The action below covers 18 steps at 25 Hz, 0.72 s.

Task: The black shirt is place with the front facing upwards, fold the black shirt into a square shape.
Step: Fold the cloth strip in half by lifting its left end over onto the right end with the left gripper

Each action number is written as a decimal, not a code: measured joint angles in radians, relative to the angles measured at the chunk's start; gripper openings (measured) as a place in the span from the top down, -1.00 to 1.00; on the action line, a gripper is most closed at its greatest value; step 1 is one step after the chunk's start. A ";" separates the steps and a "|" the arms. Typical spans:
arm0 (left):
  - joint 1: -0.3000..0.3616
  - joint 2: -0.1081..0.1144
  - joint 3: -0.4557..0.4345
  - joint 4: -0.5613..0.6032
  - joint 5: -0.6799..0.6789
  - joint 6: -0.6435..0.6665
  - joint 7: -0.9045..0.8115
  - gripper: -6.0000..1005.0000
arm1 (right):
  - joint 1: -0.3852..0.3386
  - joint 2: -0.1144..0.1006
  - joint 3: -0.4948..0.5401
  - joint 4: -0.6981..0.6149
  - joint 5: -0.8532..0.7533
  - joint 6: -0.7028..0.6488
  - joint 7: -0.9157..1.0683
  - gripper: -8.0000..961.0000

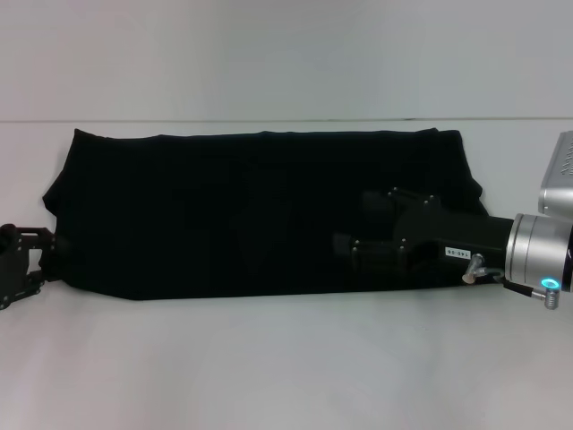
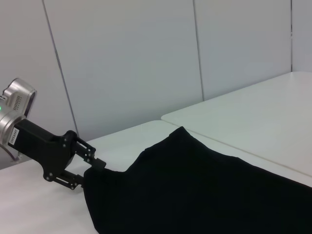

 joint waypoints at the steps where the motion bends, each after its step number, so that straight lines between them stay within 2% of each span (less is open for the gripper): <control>1: 0.000 0.000 0.000 0.000 0.000 -0.001 0.000 -0.04 | 0.000 0.000 0.000 0.000 0.000 0.000 0.000 -0.97; 3: 0.000 0.000 0.000 0.000 0.000 -0.002 0.000 0.12 | -0.001 0.000 0.000 0.000 0.000 0.000 0.000 -0.97; 11: 0.004 -0.004 0.002 0.001 0.000 -0.009 0.005 0.47 | -0.001 0.000 -0.003 0.003 -0.006 0.015 -0.001 -0.97; 18: 0.010 -0.009 -0.017 0.001 -0.011 -0.008 0.051 0.82 | -0.009 -0.008 -0.078 -0.010 -0.045 0.069 -0.002 -0.97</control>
